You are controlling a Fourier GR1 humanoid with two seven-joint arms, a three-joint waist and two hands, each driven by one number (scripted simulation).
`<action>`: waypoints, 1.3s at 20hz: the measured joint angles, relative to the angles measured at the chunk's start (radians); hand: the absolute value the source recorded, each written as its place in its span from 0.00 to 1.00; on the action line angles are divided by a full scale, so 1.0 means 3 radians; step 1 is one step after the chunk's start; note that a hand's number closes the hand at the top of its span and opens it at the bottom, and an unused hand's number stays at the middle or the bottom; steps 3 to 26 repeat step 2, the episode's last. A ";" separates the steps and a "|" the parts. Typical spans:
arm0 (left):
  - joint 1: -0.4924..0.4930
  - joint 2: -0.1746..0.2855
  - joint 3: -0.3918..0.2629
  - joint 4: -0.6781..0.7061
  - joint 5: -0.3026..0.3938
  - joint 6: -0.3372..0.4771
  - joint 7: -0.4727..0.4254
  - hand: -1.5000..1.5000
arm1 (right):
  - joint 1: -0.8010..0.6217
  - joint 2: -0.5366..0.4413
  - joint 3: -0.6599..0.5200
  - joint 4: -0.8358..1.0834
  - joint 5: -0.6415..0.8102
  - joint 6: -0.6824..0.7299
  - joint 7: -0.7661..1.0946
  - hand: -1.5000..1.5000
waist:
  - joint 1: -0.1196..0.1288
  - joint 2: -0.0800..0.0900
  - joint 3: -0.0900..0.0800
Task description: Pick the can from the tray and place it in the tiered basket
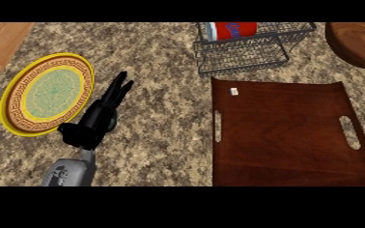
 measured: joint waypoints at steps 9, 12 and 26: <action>-0.0011 -0.0002 -0.0006 0.0003 -0.0012 -0.0001 -0.0010 0.50 | 0.0124 -0.0198 -0.0043 0.0041 -0.0029 0.0206 -0.0085 0.00 | 0.0002 0.0009 0.0002; -0.0011 -0.0002 -0.0006 0.0003 -0.0012 -0.0001 -0.0010 0.50 | 0.0124 -0.0198 -0.0043 0.0041 -0.0029 0.0206 -0.0085 0.00 | 0.0002 0.0009 0.0002; -0.0011 -0.0002 -0.0006 0.0003 -0.0012 -0.0001 -0.0010 0.50 | 0.0124 -0.0198 -0.0043 0.0041 -0.0029 0.0206 -0.0085 0.00 | 0.0002 0.0009 0.0002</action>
